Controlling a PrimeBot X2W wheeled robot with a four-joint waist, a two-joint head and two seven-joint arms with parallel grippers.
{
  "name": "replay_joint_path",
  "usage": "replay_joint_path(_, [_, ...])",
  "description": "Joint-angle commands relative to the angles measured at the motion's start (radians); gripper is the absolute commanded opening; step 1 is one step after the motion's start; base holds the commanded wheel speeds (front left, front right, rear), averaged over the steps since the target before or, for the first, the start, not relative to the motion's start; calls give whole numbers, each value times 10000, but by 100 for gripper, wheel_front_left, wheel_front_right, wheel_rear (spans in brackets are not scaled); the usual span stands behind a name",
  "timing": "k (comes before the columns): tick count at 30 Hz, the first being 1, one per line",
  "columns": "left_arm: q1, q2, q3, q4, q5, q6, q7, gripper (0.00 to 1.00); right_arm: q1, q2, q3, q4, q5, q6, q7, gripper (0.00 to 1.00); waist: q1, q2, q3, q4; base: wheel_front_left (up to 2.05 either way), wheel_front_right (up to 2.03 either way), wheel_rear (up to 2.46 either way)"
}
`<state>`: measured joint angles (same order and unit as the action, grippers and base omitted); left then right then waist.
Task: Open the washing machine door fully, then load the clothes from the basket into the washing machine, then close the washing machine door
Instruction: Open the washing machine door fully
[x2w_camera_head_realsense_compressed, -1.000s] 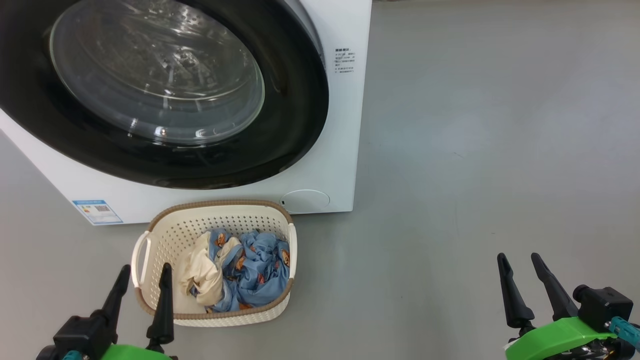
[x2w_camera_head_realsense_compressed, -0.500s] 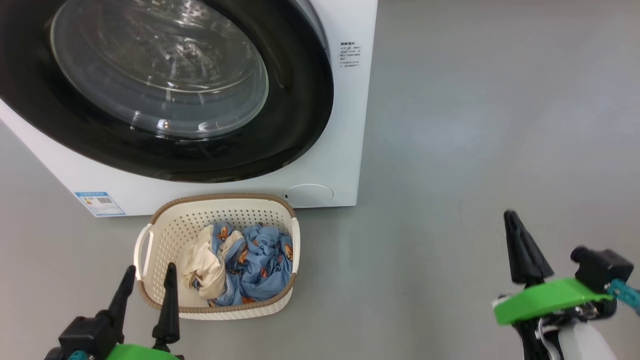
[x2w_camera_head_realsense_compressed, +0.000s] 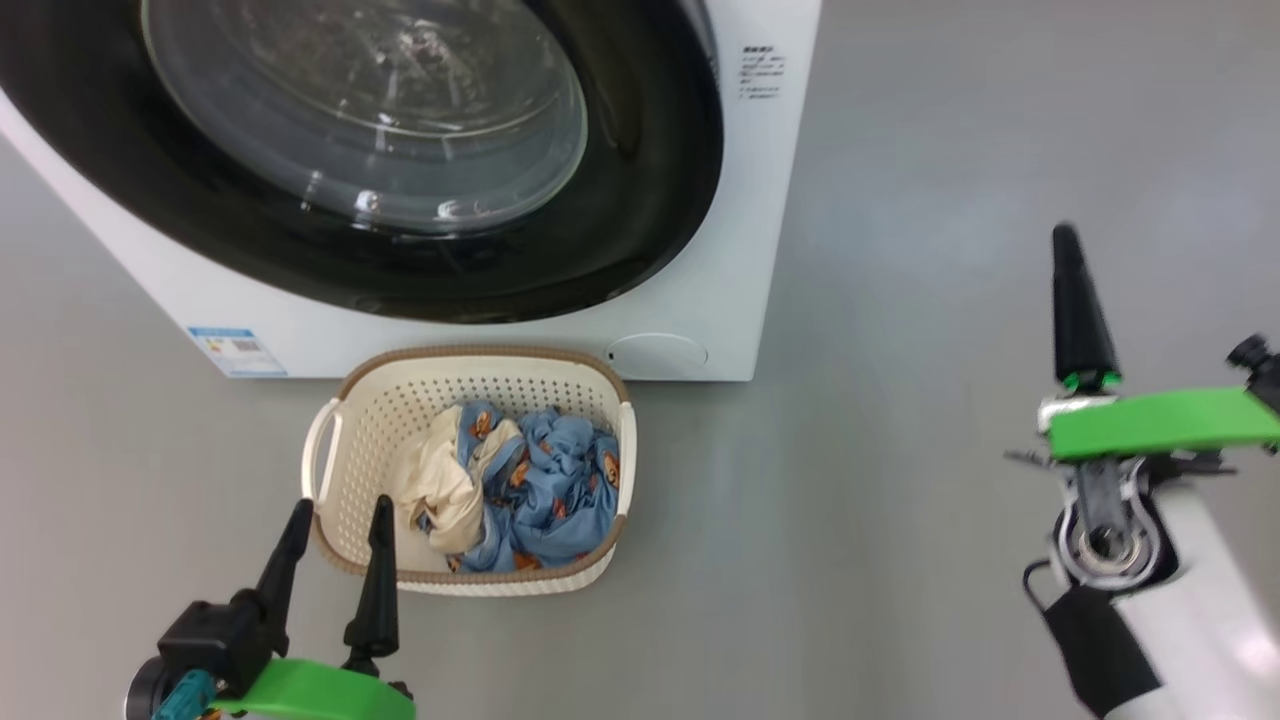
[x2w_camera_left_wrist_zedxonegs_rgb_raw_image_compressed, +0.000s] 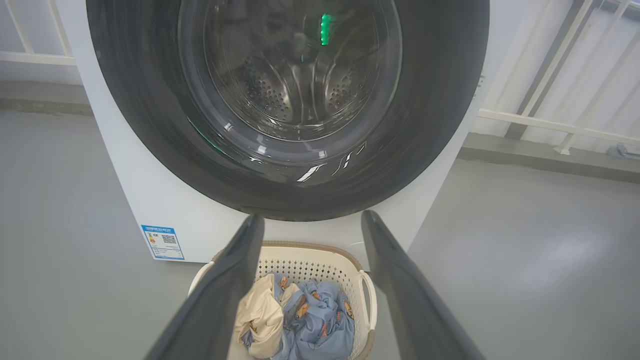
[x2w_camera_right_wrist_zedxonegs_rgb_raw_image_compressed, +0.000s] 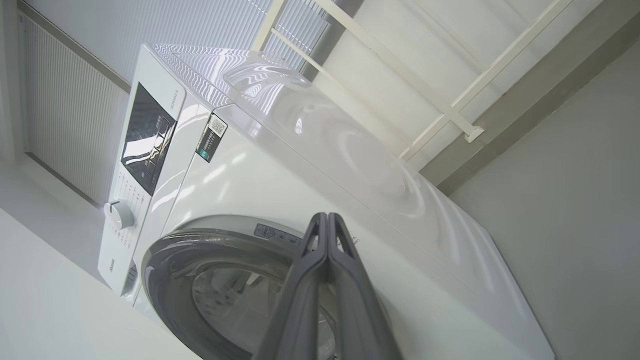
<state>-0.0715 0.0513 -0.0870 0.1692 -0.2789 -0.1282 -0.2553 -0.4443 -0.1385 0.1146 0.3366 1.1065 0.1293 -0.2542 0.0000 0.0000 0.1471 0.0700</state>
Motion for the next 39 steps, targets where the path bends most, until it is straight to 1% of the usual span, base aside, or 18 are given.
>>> replay_joint_path(1, [-412, 116, 272, -200, -82, -25, -65, 100, -405, -175, 354, -292, 593, 14, 14, 0, 0, 0, 310, 283, 0, 0, 0])
replay_joint_path(2, [-471, 102, 232, -202, -101, -25, -65, 100, -589, -353, 451, -375, 1207, 14, 117, 0, 0, 0, 408, 359, 0, 0, 0])
replay_joint_path(4, [-589, 76, 157, -201, -142, -25, -65, 100, -890, -688, 702, -569, 2367, 14, 691, 0, 0, 0, 604, 498, 0, 0, 0])
replay_joint_path(5, [-653, 65, 115, -205, -163, -25, -65, 100, -1049, -902, 767, -659, 2777, 14, 932, 0, 0, 0, 706, 566, 0, 0, 0])
replay_joint_path(7, [-780, 46, 22, -215, -200, -25, -65, 100, -1361, -1230, 891, -842, 3515, 14, 1476, 0, 0, 0, 902, 695, 0, 0, 0])
replay_joint_path(10, [-950, 24, -83, -254, -254, -25, -65, 100, -1872, -1679, 1086, -911, 4046, 14, 2188, 0, 0, 0, 1201, 847, 0, 0, 0])
replay_joint_path(16, [-1287, 1, -272, -356, -310, -25, -65, 100, -2889, -2299, 1604, -1072, 4471, 14, 3542, 0, 0, 0, 1800, 1101, 0, 0, 0])
replay_joint_path(22, [-1656, -7, -510, -472, -448, -25, -65, 100, -3759, -2611, 1506, -936, 5044, 14, 4717, 0, 0, 0, 2366, 1366, 0, 0, 0])
replay_joint_path(31, [-2024, -9, -860, -555, -750, -25, -65, 100, -5099, -2732, 960, -109, 5774, 14, 6489, 0, 0, 0, 3050, 1751, 0, 0, 0])
replay_joint_path(36, [-2216, -9, -1032, -643, -924, -25, -65, 100, -5901, -2736, 863, 418, 5848, 14, 7371, 0, 0, 0, 3446, 1969, 0, 0, 0])
replay_joint_path(39, [-2287, -10, -1082, -663, -996, -25, -65, 100, -6203, -2723, 902, 621, 5783, 14, 7647, 0, 0, 0, 3596, 2046, 0, 0, 0])
